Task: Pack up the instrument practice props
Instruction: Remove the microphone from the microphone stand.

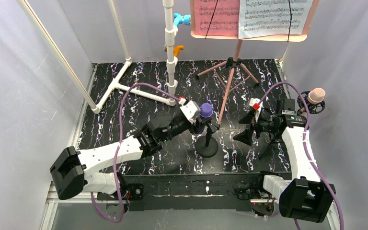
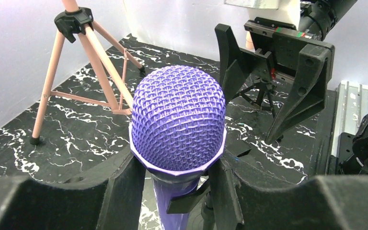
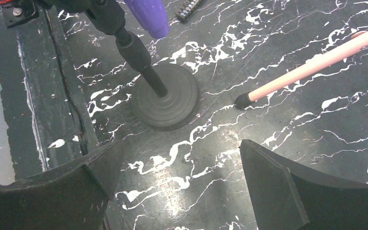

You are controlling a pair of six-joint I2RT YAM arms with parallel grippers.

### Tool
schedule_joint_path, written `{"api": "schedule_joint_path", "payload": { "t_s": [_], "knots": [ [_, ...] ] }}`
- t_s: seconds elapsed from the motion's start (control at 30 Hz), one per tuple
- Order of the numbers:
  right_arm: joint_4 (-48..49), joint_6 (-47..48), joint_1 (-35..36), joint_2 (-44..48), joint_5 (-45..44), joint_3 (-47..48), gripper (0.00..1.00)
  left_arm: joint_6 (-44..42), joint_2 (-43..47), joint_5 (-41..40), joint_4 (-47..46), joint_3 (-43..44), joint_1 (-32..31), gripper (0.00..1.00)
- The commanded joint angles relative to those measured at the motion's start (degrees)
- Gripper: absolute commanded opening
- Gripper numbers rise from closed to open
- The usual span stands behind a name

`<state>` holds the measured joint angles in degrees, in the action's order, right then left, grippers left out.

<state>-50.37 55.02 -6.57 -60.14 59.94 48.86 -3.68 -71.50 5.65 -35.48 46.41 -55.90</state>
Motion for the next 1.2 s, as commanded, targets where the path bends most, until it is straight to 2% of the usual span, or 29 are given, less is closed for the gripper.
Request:
{"api": "schedule_joint_path", "payload": {
  "t_s": [0.0, 0.1, 0.3, 0.5, 0.73, 1.07, 1.17],
  "knots": [
    [-3.99, 3.83, 0.59, 0.46, 3.25, 1.12, 1.00, -4.28, 3.43, -17.33, -2.32, -0.06, -6.07, 0.00],
    [-6.56, 7.19, 0.89, -0.41, 4.70, 2.22, 1.00, -4.43, 3.60, -20.67, -1.73, 0.61, -7.45, 0.00],
    [-13.04, 9.82, 3.02, -3.20, 4.51, 10.21, 1.00, -1.11, 3.77, -29.04, 0.32, 2.31, -9.09, 0.00],
    [-14.19, 8.86, 10.26, -6.30, 3.86, 14.42, 1.00, -0.05, 2.28, -33.88, 0.32, 3.36, -10.39, 0.00],
    [-7.12, 1.36, 22.06, -7.19, -2.93, 17.36, 1.00, 0.99, 0.11, -38.94, 0.23, 5.61, -12.19, 0.00],
    [8.07, -16.54, 31.98, -8.54, -7.80, 19.72, 1.00, 3.33, -1.88, -43.70, 0.07, 7.41, -13.53, 0.00],
    [10.86, -18.99, 33.14, -9.03, -9.70, 19.14, 1.00, 5.65, -2.51, -47.53, 0.09, 8.17, -13.83, 0.00]
  ]
}}
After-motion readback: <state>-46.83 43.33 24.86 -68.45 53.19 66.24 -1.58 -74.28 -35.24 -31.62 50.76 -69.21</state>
